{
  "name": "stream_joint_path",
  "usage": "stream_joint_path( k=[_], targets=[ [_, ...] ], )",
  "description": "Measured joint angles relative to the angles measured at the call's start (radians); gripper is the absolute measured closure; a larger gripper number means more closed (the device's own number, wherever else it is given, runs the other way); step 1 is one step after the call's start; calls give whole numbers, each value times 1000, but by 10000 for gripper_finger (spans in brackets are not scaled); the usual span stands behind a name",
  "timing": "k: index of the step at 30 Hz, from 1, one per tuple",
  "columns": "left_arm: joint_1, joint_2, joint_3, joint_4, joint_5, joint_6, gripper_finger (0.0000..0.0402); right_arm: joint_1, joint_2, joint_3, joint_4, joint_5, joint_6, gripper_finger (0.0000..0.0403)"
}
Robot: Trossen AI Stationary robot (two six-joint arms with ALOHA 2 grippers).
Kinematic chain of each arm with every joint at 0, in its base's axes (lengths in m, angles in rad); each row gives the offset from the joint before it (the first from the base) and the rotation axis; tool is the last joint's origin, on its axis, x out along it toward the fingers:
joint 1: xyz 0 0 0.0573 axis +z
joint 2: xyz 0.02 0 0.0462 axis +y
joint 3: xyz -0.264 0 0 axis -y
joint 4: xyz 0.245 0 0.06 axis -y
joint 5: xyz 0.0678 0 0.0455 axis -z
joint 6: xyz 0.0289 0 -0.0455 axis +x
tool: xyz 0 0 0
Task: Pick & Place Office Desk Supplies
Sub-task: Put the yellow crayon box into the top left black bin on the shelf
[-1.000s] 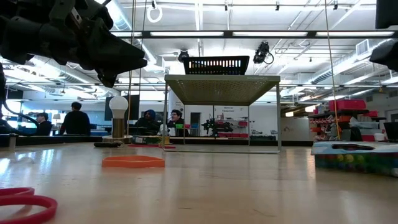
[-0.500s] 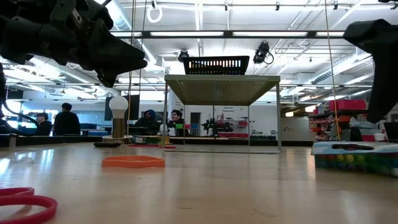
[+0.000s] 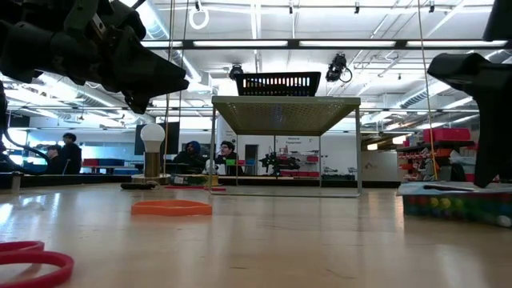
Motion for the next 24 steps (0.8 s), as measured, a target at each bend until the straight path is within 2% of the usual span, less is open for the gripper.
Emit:
stream_joint_path(
  k=[4,11,15,18,24],
  targets=[
    [0,0,0,0,0,-9,282,-4,0,-1,14,15,0,281],
    [0,0,0,0,0,-68,282,-3,0,-1,50,58,17,391],
    [0,0,13,-7,7,-63,282,-10,-7,-2,72,64,47,394],
    [0,0,54,-51,56,-28,282,-14,-18,-2,75,67,82,399],
    [-5,29,212,-284,108,58,282,-19,-58,-2,101,101,134,401]
  ],
)
